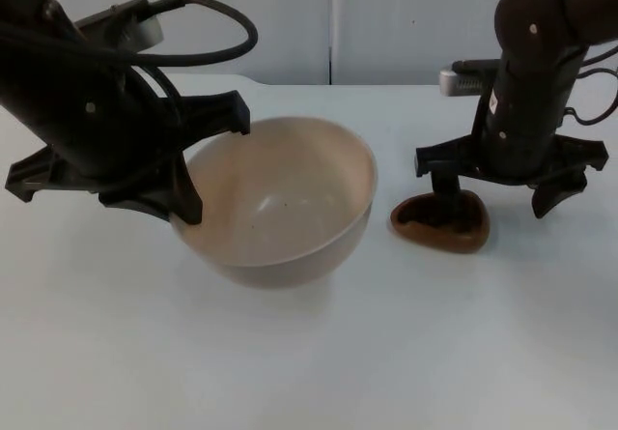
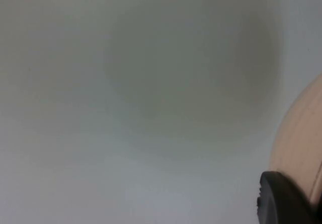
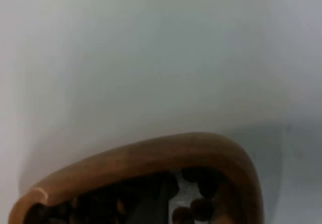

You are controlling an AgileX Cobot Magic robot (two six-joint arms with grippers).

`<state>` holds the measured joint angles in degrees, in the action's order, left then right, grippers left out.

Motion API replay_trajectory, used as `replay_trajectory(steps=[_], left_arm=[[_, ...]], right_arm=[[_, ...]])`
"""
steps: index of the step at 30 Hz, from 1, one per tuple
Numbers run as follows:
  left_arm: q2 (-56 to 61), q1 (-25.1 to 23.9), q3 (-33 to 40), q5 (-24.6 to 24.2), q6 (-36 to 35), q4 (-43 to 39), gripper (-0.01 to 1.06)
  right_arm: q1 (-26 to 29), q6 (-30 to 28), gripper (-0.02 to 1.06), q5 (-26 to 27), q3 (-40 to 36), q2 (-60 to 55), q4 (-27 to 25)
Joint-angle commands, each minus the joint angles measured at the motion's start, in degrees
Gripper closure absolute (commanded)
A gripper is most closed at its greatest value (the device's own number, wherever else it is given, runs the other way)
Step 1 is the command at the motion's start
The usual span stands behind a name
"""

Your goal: Pick up the bowl with the left hand and pour the coffee beans from the cup into the bowl with the right hand.

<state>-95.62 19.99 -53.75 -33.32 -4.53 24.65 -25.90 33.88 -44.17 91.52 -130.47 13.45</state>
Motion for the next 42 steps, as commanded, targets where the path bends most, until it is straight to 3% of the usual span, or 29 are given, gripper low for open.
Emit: replay_trajectory(steps=[1,9,17,42], left_arm=[[0.7,-0.1,-0.3,0.6,-0.4,1.0,1.05],[0.7,-0.1,-0.3,0.6,-0.4,1.3,1.05],[0.7,-0.1,-0.3,0.6,-0.4,1.3,1.05],[0.7,-0.1,-0.3,0.6,-0.4,1.5,1.05]], right_arm=[[-0.1,0.3,0.22,0.4,0.3,-0.3,-0.1],[-0.1,1.0,0.22,0.7,0.3,-0.3,-0.1],[-0.1,1.5,0.3,0.7,0.3,-0.3,-0.2],[-0.1,2.5,0.31,0.6,0.0,-0.5,-3.1]])
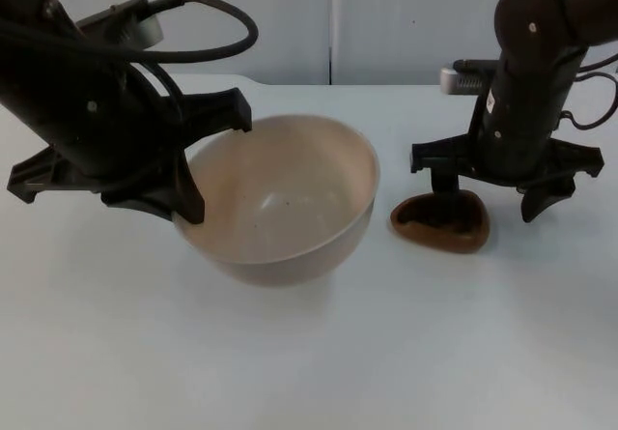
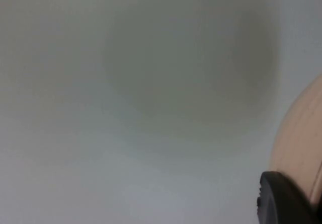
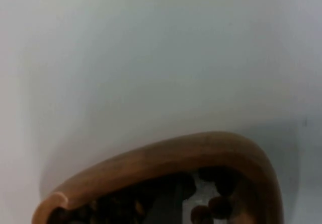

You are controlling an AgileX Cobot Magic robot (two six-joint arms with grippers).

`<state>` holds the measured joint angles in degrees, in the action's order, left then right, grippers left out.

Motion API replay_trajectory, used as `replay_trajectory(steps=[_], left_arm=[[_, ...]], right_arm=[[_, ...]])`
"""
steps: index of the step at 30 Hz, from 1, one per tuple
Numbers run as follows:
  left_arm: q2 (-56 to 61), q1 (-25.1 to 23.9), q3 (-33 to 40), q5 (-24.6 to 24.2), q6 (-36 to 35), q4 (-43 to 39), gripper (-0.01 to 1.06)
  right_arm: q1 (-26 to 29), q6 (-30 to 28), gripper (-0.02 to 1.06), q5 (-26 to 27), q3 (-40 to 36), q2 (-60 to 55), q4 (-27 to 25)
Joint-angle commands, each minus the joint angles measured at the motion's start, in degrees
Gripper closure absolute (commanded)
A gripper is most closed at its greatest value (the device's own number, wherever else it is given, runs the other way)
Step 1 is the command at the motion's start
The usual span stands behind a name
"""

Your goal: Pick up the bowl with the left hand and pour the coffee beans from the cup into the bowl with the right hand.

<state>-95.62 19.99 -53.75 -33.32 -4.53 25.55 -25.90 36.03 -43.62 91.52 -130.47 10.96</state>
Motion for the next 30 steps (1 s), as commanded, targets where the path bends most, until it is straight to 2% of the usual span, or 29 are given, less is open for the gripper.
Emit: replay_trajectory(steps=[1,7,17,22,23,28,30], left_arm=[[0.7,-0.1,-0.3,0.6,-0.4,0.6,1.05],[0.7,-0.1,-0.3,0.6,-0.4,0.6,1.05],[0.7,-0.1,-0.3,0.6,-0.4,0.8,1.05],[0.7,-0.1,-0.3,0.6,-0.4,0.8,1.05],[0.7,-0.1,-0.3,0.6,-0.4,0.8,1.05],[0.7,-0.1,-0.3,0.6,-0.4,0.8,1.05],[0.7,-0.1,-0.3,0.6,-0.4,0.8,1.05]], right_arm=[[-0.1,0.4,0.31,0.0,0.0,-0.6,-1.0],[-0.1,0.4,0.32,-0.1,0.0,-1.1,-1.0],[-0.1,0.4,0.42,0.9,0.0,-1.2,-0.8],[-0.1,0.8,0.58,1.6,0.0,-1.2,-0.9],[-0.1,0.8,0.58,1.6,0.0,-1.2,-0.9],[-0.1,0.8,0.85,1.8,0.0,-1.2,-0.9],[-0.1,0.8,0.89,1.9,0.0,-1.2,-0.9]])
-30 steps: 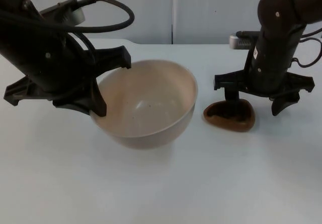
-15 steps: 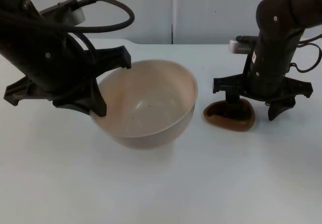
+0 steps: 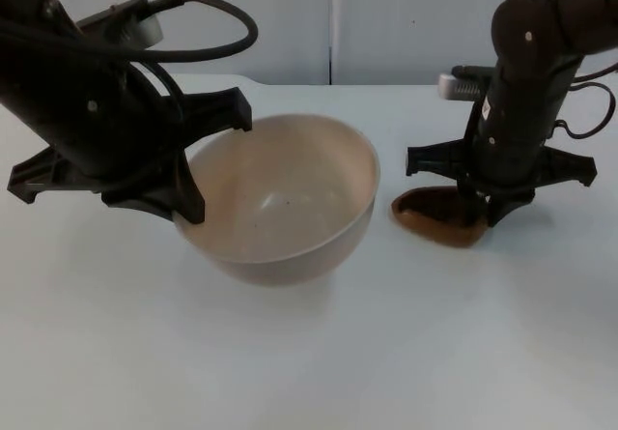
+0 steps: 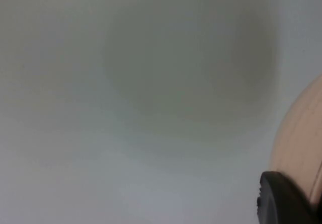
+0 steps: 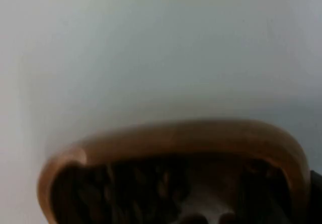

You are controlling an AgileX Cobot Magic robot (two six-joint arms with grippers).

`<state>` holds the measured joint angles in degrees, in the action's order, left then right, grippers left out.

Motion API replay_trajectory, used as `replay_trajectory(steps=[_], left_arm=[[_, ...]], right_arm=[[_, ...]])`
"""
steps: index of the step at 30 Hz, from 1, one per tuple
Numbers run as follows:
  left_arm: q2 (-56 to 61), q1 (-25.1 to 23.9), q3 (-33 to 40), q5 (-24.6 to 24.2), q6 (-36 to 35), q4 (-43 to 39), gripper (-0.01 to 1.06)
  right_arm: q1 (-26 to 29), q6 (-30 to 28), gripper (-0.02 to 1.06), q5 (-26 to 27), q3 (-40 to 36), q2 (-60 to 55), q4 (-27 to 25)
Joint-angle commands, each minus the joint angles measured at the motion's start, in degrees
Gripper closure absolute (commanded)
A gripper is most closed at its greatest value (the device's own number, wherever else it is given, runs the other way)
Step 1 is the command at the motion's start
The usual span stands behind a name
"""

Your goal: Pick up the bowl with the left hand and pour the coffee beans from the cup into the bowl with the right hand.

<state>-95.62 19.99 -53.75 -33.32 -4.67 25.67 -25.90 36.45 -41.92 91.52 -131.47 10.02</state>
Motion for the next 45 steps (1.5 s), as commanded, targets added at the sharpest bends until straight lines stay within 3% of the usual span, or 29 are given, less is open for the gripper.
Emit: replay_trajectory(steps=[1,4,14,20,27,37,45], left_arm=[[0.7,-0.1,-0.3,0.6,-0.3,0.6,1.05],[0.7,-0.1,-0.3,0.6,-0.3,0.6,1.05],[0.7,-0.1,-0.3,0.8,-0.3,0.6,1.05],[0.7,-0.1,-0.3,1.1,-0.3,0.6,1.05],[0.7,-0.1,-0.3,1.1,-0.3,0.6,1.05],[0.7,-0.1,-0.3,1.1,-0.2,0.6,1.05],[0.7,-0.1,-0.3,0.9,-0.2,0.6,1.05]], right_arm=[[-0.1,0.4,0.94,0.4,0.0,-0.3,0.0],[-0.1,0.4,1.04,0.5,0.1,-0.1,0.0],[-0.1,-0.4,1.05,-0.9,0.1,2.4,0.4],[-0.1,-1.7,1.05,-3.8,0.1,6.0,3.4],[-0.1,-6.3,1.05,-7.0,0.1,11.9,3.2],[-0.1,-15.7,1.05,-17.3,0.1,21.2,3.2],[-0.1,-20.1,1.05,-22.3,0.3,25.5,2.7]])
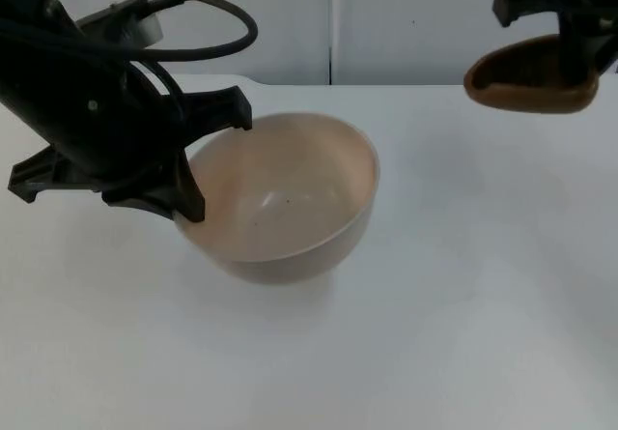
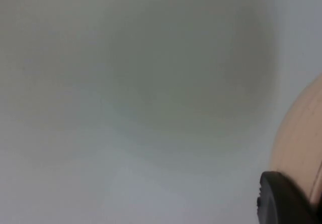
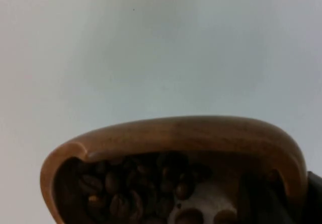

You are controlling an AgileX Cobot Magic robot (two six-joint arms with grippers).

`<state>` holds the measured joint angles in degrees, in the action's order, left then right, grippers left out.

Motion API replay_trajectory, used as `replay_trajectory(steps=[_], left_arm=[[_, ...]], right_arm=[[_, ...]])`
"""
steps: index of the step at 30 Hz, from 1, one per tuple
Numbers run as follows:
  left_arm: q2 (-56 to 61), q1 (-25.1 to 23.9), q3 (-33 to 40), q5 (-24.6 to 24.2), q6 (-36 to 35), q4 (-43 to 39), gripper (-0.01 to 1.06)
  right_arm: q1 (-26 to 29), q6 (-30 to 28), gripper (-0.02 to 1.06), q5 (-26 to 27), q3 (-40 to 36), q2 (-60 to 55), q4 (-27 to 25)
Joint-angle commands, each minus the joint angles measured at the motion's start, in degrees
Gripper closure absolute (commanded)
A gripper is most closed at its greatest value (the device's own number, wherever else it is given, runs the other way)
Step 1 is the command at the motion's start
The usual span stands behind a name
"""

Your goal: Pick up the bowl with the left hand and pour the coffee beans from the cup into the bowl with the right hand.

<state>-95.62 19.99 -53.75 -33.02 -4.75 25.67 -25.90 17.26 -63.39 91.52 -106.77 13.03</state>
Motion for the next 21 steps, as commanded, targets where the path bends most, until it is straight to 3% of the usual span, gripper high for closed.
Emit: replay_trajectory(steps=[1,7,21], left_arm=[[0.7,-0.1,-0.3,0.5,-0.1,0.6,1.05],[0.7,-0.1,-0.3,0.5,-0.1,0.6,1.05],[0.7,-0.1,-0.3,0.4,-0.1,0.6,1.05]], right_arm=[[-0.1,-1.7,1.05,-1.8,0.4,1.4,-0.4],[-0.1,-5.6,1.05,-6.4,2.1,3.1,-3.0],[-0.1,-8.7,1.05,-6.6,7.4,3.1,-4.6]])
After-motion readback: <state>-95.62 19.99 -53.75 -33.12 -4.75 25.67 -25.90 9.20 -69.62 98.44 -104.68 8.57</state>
